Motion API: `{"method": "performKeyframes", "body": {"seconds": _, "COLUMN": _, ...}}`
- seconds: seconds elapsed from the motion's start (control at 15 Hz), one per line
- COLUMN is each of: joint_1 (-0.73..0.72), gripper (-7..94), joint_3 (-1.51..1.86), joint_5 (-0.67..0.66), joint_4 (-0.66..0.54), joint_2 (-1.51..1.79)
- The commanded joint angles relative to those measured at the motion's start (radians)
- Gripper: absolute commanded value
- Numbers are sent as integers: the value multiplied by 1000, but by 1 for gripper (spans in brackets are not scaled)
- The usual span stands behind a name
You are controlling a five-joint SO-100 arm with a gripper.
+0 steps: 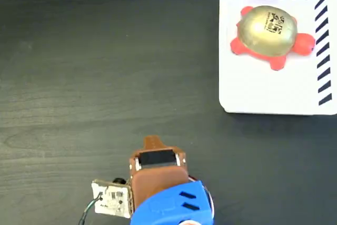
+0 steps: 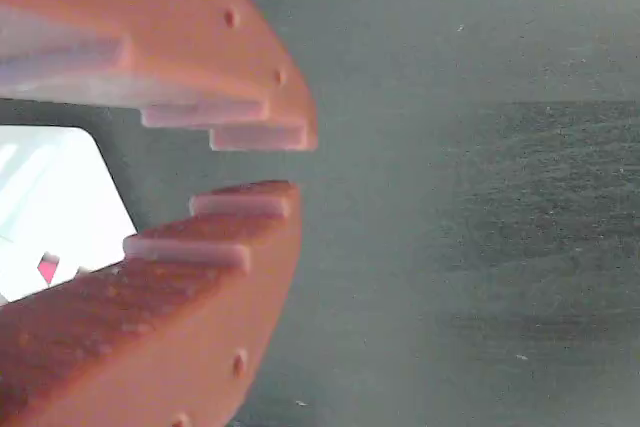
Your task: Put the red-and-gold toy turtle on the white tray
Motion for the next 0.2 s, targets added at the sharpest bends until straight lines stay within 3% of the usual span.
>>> {"method": "performKeyframes", "body": {"seconds": 0.0, "joint_1": -9, "gripper": 0, "joint_3": -9, "joint_5": 5, "joint_4": 8, "joint_2": 11}}
{"method": "performKeyframes", "body": {"seconds": 0.13, "joint_1": -9, "gripper": 0, "joint_3": -9, "joint_5": 5, "joint_4": 8, "joint_2": 11}}
